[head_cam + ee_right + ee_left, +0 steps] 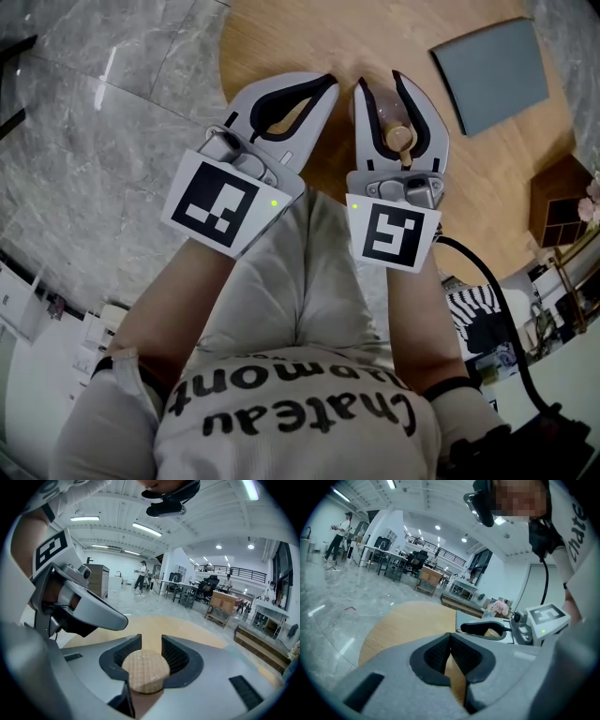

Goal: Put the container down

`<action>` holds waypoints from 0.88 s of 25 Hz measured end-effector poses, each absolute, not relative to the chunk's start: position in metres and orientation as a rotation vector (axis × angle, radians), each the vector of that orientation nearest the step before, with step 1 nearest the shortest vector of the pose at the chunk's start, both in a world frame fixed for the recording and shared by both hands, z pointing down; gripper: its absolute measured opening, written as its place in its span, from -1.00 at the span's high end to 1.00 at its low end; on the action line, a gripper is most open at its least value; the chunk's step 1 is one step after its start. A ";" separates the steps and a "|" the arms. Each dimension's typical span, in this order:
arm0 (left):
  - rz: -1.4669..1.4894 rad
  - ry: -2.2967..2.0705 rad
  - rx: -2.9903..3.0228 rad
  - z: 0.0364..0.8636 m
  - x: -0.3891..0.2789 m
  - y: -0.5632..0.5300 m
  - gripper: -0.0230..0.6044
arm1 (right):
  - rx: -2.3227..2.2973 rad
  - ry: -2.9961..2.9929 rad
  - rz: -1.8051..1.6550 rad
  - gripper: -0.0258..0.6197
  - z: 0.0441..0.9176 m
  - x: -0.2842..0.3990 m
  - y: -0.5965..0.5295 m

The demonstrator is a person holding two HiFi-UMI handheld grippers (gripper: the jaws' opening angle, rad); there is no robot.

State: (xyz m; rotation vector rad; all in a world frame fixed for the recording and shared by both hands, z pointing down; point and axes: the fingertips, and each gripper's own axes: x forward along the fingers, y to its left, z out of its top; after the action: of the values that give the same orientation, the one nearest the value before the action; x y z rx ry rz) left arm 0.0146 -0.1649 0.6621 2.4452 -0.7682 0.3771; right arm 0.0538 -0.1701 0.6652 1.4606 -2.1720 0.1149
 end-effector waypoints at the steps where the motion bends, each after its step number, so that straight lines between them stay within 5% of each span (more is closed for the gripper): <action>1: 0.384 -0.768 2.447 0.662 0.014 -0.165 0.88 | 1.455 -2.167 0.119 0.56 0.666 0.053 -0.170; 22: 0.469 -0.756 2.520 0.620 0.013 -0.178 0.88 | 1.392 -2.125 0.194 0.56 0.676 0.058 -0.168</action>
State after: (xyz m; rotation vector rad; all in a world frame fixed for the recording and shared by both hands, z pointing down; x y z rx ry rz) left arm 0.0126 -0.1785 0.6204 2.5197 -0.7556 0.4688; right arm 0.0576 -0.1676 0.6762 1.3925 -2.1254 0.1943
